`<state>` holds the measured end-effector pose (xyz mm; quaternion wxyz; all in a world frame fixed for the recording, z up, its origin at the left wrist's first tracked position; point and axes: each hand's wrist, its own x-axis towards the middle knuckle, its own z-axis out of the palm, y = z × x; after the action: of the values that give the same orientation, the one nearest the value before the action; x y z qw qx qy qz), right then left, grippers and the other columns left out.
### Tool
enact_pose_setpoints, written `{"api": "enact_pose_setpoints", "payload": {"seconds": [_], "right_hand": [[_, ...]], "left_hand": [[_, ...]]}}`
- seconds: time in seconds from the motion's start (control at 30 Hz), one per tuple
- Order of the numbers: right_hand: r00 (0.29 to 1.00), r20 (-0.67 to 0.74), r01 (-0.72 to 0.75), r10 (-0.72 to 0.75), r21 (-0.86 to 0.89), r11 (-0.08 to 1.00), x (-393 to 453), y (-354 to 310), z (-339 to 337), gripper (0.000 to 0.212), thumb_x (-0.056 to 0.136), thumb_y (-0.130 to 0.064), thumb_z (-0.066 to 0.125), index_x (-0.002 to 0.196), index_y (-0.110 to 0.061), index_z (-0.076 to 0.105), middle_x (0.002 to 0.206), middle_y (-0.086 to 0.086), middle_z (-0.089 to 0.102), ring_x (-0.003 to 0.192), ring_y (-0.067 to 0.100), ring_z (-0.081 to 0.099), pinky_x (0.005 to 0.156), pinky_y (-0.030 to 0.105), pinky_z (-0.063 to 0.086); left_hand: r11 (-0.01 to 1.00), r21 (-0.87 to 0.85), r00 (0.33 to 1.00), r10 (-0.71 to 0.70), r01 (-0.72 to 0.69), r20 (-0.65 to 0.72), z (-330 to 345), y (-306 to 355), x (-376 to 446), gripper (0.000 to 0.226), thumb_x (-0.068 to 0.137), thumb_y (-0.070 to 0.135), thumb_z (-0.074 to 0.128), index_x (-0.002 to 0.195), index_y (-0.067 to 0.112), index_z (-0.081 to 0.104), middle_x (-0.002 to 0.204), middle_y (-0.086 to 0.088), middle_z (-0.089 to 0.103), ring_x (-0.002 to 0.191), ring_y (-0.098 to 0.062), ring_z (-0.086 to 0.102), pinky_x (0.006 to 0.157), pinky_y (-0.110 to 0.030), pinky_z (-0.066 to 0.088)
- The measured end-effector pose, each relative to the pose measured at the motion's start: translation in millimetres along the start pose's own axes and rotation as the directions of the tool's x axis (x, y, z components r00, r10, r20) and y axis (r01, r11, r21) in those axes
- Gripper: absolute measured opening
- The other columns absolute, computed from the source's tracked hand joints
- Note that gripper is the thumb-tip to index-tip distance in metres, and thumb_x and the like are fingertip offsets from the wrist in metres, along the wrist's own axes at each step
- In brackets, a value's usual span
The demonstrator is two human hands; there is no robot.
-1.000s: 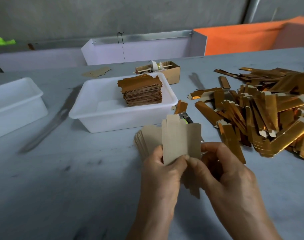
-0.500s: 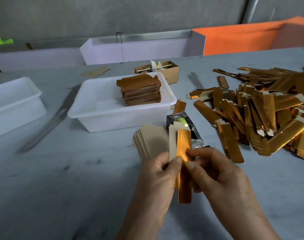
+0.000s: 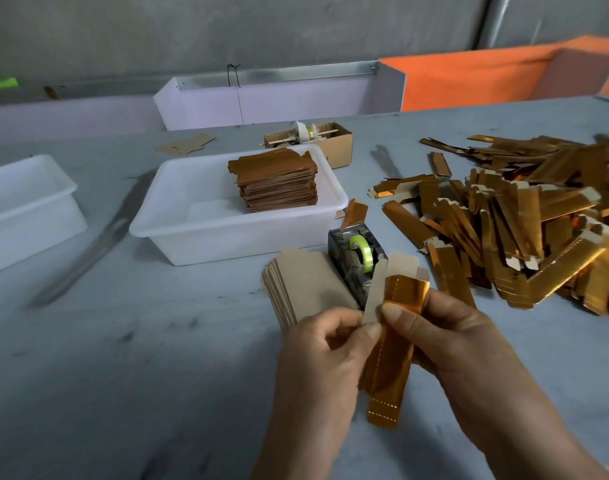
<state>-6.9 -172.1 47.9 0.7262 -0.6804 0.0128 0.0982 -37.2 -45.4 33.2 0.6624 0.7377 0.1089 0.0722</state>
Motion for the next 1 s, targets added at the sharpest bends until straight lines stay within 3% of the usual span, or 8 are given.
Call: {"api": "enact_pose_setpoints", "payload": {"seconds": [0.17, 0.33, 0.53, 0.7, 0.77, 0.83, 0.9, 1.0], "right_hand": [[0.999, -0.04, -0.02, 0.021, 0.037, 0.999, 1, 2, 4, 0.014, 0.079, -0.012, 0.066, 0.092, -0.014, 0.071, 0.079, 0.006, 0.074, 0.068, 0.016, 0.07, 0.051, 0.017, 0.052], [0.996, -0.068, -0.058, 0.064, 0.09, 0.994, 1, 5, 9, 0.009, 0.083, -0.014, 0.064, 0.086, -0.01, 0.072, 0.076, 0.009, 0.072, 0.068, 0.017, 0.069, 0.054, 0.02, 0.053], [0.993, -0.079, -0.084, 0.089, 0.062, 0.995, -2, 4, 9, 0.026, 0.075, -0.032, 0.068, 0.074, -0.007, 0.069, 0.062, 0.008, 0.066, 0.054, 0.014, 0.061, 0.048, 0.019, 0.048], [0.983, -0.149, -0.1, 0.108, 0.059, 0.993, 3, 12, 2, 0.017, 0.076, -0.019, 0.07, 0.081, -0.003, 0.068, 0.076, 0.019, 0.069, 0.071, 0.026, 0.065, 0.064, 0.032, 0.054], [0.984, -0.125, -0.114, 0.127, 0.101, 0.988, 4, 11, 1, 0.02, 0.073, -0.021, 0.068, 0.081, -0.002, 0.068, 0.076, 0.02, 0.069, 0.069, 0.027, 0.065, 0.067, 0.035, 0.054], [0.987, -0.102, -0.114, 0.125, 0.11, 0.987, 4, 10, 1, 0.018, 0.074, -0.025, 0.066, 0.074, -0.007, 0.067, 0.068, 0.015, 0.064, 0.063, 0.022, 0.062, 0.067, 0.033, 0.053], [0.981, -0.128, -0.138, 0.149, 0.093, 0.986, 3, 10, 3, 0.024, 0.082, -0.031, 0.062, 0.067, -0.012, 0.064, 0.059, 0.008, 0.058, 0.057, 0.018, 0.057, 0.065, 0.032, 0.05], [0.97, -0.168, -0.168, 0.177, 0.064, 0.984, 4, 9, 4, 0.033, 0.087, -0.035, 0.057, 0.065, -0.011, 0.06, 0.055, 0.008, 0.049, 0.05, 0.016, 0.05, 0.057, 0.03, 0.041]], "left_hand": [[0.967, 0.201, 0.966, 0.195, -0.16, -0.168, 10, -7, -2, 0.008, 0.081, 0.02, 0.075, 0.082, 0.028, 0.072, 0.081, 0.005, 0.066, 0.075, -0.01, 0.065, 0.063, -0.022, 0.054], [0.486, 0.817, 0.855, 0.519, -0.309, 0.015, 28, 1, -14, 0.022, 0.075, 0.007, 0.056, 0.086, 0.01, 0.075, 0.069, -0.005, 0.057, 0.064, -0.022, 0.06, 0.05, -0.027, 0.046], [0.295, 0.93, 0.954, 0.266, -0.219, 0.14, 41, 1, -10, 0.035, 0.077, 0.004, 0.043, 0.089, -0.003, 0.075, 0.068, -0.007, 0.062, 0.062, -0.024, 0.063, 0.056, -0.03, 0.051], [0.506, 0.814, 0.928, 0.357, -0.285, 0.103, 36, -2, -20, 0.026, 0.067, 0.014, 0.075, 0.093, 0.019, 0.076, 0.079, 0.002, 0.059, 0.069, -0.013, 0.062, 0.051, -0.02, 0.047], [0.754, 0.629, 0.976, 0.216, -0.19, 0.035, 30, 0, -15, 0.027, 0.08, 0.019, 0.073, 0.102, 0.033, 0.067, 0.097, 0.012, 0.056, 0.086, -0.004, 0.058, 0.066, -0.009, 0.045], [0.951, 0.306, 0.999, -0.05, 0.048, 0.001, 18, -1, -8, 0.01, 0.088, 0.02, 0.065, 0.088, 0.03, 0.063, 0.09, 0.011, 0.064, 0.077, 0.0, 0.06, 0.063, -0.011, 0.046], [0.973, 0.055, 0.972, -0.227, 0.224, 0.065, 7, -2, -4, 0.01, 0.086, 0.018, 0.069, 0.079, 0.024, 0.066, 0.071, 0.004, 0.07, 0.054, -0.002, 0.06, 0.051, -0.016, 0.045], [0.952, -0.033, 0.94, -0.296, 0.306, 0.17, 3, -2, -4, 0.007, 0.086, 0.02, 0.07, 0.079, 0.02, 0.067, 0.062, 0.003, 0.069, 0.049, -0.005, 0.061, 0.05, -0.02, 0.05]]}}
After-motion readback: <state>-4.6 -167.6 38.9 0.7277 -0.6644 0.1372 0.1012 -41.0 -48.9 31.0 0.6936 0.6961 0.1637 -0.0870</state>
